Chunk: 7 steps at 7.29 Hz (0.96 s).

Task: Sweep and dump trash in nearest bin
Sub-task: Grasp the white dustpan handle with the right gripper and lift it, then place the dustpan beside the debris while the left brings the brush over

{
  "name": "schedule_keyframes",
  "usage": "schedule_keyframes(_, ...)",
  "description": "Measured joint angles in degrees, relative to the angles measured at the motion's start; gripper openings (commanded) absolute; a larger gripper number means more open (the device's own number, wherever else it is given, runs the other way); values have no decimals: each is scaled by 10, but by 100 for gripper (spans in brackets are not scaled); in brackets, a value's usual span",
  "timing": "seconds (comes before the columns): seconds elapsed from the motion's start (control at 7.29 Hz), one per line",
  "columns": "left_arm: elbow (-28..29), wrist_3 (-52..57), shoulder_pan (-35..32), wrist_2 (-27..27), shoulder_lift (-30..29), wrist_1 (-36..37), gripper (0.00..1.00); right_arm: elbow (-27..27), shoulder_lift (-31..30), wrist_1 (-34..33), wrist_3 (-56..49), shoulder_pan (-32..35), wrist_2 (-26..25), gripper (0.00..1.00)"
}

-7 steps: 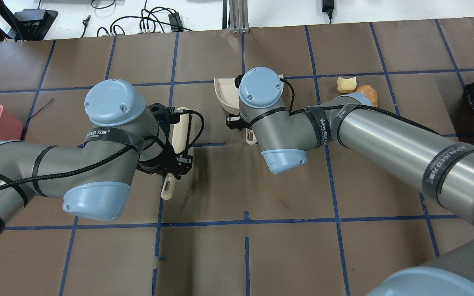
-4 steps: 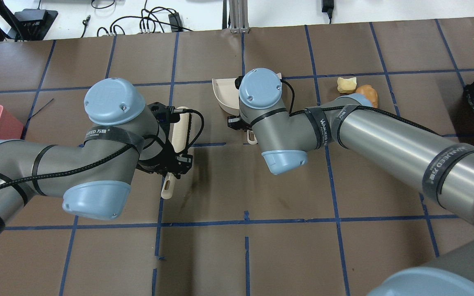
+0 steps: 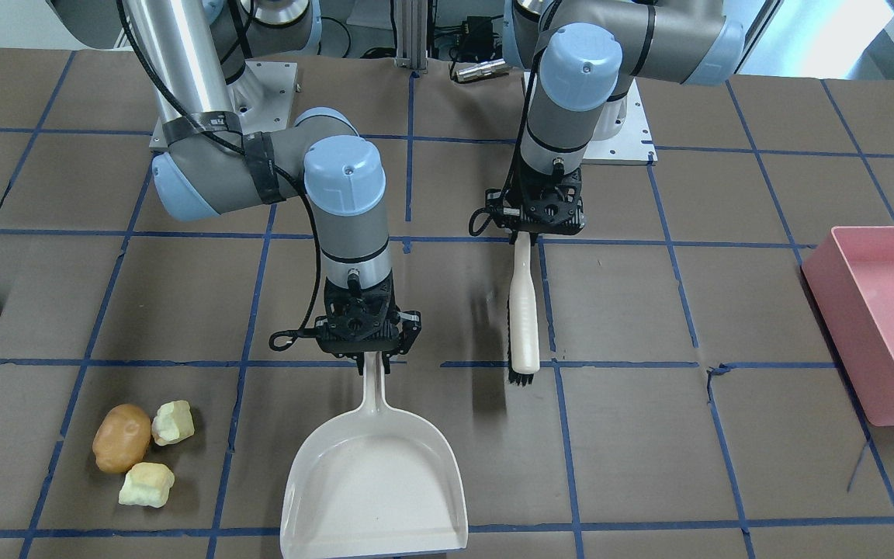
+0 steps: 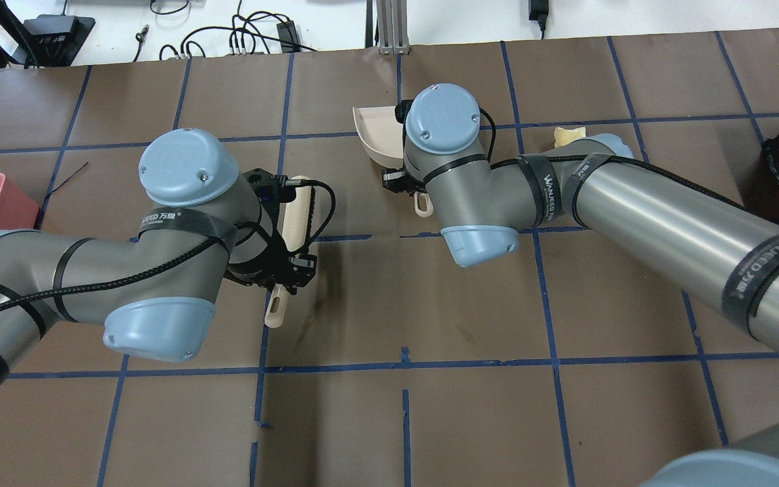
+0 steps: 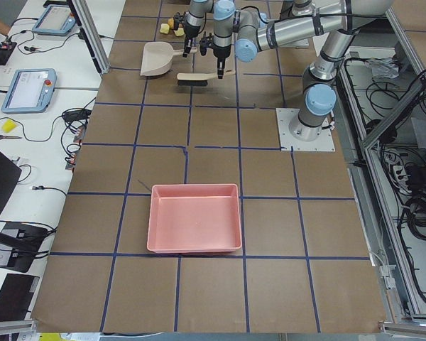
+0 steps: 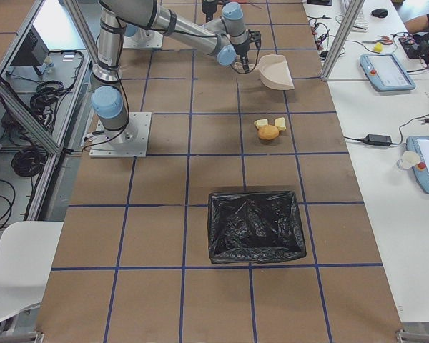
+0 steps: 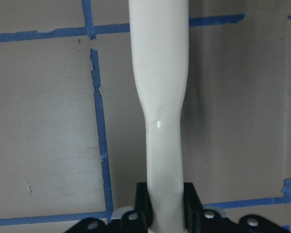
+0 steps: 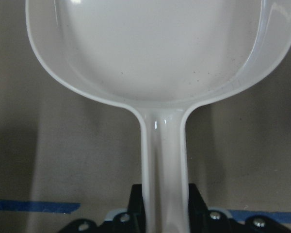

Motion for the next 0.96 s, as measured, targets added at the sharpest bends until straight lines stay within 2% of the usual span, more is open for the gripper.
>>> schedule_keyframes(0.41,13,-3,-3,-8,-1,-4,1,-53,-61,173,-175,-130,58,0)
schedule_keyframes(0.69,33,-8,-10,-25,-4,-15,1,-117,-90,334,-317,-238,60,0)
schedule_keyframes(0.82,36,-10,-17,-27,-6,-14,1,-145,-94,390,-405,-287,54,0)
schedule_keyframes(0.96,40,-15,-28,-28,-12,-9,1,-162,-99,420,-503,-333,50,0)
